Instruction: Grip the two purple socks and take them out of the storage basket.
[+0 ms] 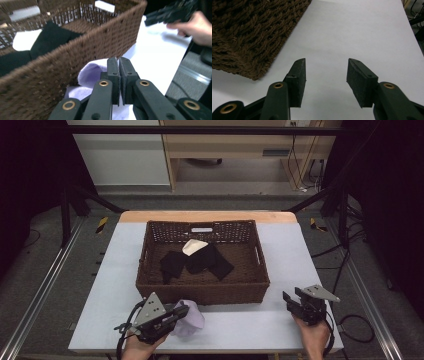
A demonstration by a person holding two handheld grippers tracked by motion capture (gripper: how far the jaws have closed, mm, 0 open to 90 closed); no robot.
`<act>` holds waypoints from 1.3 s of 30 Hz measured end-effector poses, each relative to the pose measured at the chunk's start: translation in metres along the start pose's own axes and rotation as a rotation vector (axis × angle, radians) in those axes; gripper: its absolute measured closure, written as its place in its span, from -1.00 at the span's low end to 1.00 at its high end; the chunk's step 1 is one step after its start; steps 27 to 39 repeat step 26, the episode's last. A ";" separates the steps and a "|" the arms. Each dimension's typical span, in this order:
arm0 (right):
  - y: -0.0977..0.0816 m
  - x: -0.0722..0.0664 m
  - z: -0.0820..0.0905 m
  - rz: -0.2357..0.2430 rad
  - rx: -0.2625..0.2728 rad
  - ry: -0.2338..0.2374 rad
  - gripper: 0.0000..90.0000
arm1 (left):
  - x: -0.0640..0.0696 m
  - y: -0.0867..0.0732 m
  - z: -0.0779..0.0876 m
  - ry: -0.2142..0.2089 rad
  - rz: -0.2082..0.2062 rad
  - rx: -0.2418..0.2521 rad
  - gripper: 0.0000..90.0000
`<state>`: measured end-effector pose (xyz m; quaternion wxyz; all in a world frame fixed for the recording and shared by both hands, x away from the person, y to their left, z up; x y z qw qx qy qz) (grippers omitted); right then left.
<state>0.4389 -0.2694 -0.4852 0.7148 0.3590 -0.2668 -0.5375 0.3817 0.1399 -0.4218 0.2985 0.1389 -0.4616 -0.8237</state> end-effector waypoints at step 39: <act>-0.003 0.002 -0.006 -0.011 -0.025 -0.001 0.02 | -0.035 -0.030 0.021 0.125 0.121 -0.004 -0.18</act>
Point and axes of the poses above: each handheld gripper's, and its own axes: z roughly backward along the jaws, y roughly out of its top, x roughly to its right, the point moved 3 cm from there along -z, roughly forward along the jaws, and after that the axes turned 4 degrees about -x, right-handed, at the moved point
